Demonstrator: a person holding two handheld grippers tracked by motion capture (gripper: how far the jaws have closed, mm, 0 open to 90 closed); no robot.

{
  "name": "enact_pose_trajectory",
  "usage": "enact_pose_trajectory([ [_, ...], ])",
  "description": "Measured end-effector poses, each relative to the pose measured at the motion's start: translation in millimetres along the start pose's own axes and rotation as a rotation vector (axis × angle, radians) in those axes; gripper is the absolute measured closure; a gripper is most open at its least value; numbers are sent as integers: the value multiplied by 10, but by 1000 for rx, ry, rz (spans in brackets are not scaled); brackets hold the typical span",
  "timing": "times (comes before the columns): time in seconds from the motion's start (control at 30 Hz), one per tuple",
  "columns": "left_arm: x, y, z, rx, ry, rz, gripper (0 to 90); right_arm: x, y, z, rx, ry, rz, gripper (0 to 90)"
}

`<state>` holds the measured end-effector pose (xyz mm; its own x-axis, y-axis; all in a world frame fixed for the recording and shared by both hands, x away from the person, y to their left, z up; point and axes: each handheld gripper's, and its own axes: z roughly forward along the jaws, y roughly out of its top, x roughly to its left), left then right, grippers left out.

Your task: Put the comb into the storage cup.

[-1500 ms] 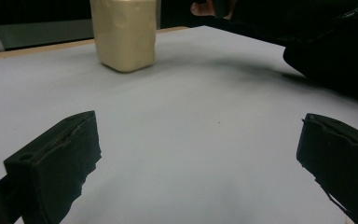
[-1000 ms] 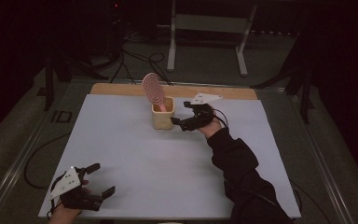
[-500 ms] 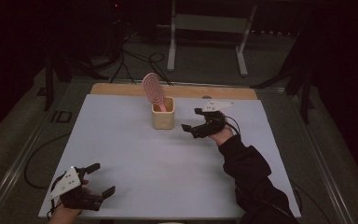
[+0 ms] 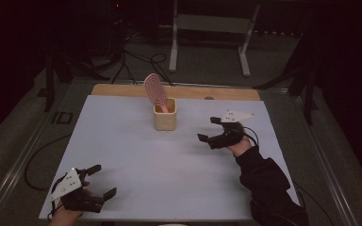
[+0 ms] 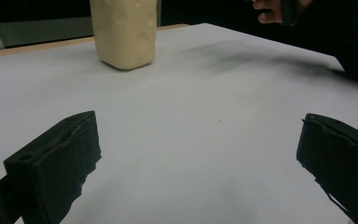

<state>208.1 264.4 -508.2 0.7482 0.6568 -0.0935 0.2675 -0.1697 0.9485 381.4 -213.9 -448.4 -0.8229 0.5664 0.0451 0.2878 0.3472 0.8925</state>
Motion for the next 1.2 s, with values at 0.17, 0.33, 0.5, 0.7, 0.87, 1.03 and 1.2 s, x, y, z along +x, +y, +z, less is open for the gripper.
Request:
enact_pose_trajectory([
  [0.17, -2, 0, -2, -2, 0, -1, 0, 39, -120, -101, -5, -9, 9, 92],
  [0.33, 1, 1, -5, -2, 1, 1, 0, 87, -254, -189, -4, -25, 19, 92],
  [0.5, -4, 3, -7, -1, 3, 5, 0, 129, -353, -260, -15, -36, 39, 92],
  [0.7, -4, 0, -5, 1, 2, 1, 0, 203, -523, -372, -23, -37, 64, 96],
  [0.87, -5, 1, -7, 1, 3, 4, 0, 240, -646, -464, -6, -39, 82, 95],
  [1.03, -7, 1, -4, 3, 2, 6, 0, 279, -775, -539, 17, -45, 82, 95],
  [1.2, -7, -1, -6, 3, 7, 3, 0, 317, -863, -616, 21, -53, 79, 96],
])
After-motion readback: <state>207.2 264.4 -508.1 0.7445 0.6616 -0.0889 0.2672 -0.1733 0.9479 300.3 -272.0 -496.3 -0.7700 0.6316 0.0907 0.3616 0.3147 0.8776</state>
